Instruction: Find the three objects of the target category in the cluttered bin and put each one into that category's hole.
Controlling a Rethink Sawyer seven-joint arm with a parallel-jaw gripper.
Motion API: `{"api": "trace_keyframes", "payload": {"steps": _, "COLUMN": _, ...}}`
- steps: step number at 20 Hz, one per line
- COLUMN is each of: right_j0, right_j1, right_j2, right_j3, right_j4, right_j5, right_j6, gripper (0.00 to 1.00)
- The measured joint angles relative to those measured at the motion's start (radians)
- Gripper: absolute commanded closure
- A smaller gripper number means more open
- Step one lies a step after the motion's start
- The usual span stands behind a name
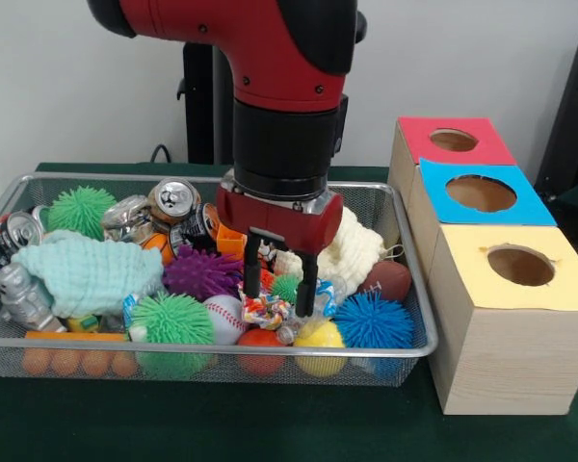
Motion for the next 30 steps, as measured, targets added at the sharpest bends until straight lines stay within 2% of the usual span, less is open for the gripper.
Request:
{"api": "trace_keyframes", "payload": {"steps": 11, "right_j0": 0.011, "right_j1": 0.001, "right_j2": -0.004, "right_j3": 0.065, "right_j4": 0.0, "right_j5": -0.004, "right_j6": 0.0, "gripper": 0.0}}
{"api": "trace_keyframes", "payload": {"steps": 19, "right_j0": 0.034, "right_j1": 0.002, "right_j2": -0.032, "right_j3": 0.109, "right_j4": -0.039, "right_j5": -0.004, "right_j6": 0.0, "gripper": 0.0}}
{"api": "trace_keyframes", "payload": {"steps": 30, "right_j0": 0.037, "right_j1": 0.012, "right_j2": -0.065, "right_j3": 0.115, "right_j4": -0.082, "right_j5": -0.004, "right_j6": 0.0, "gripper": 0.0}}
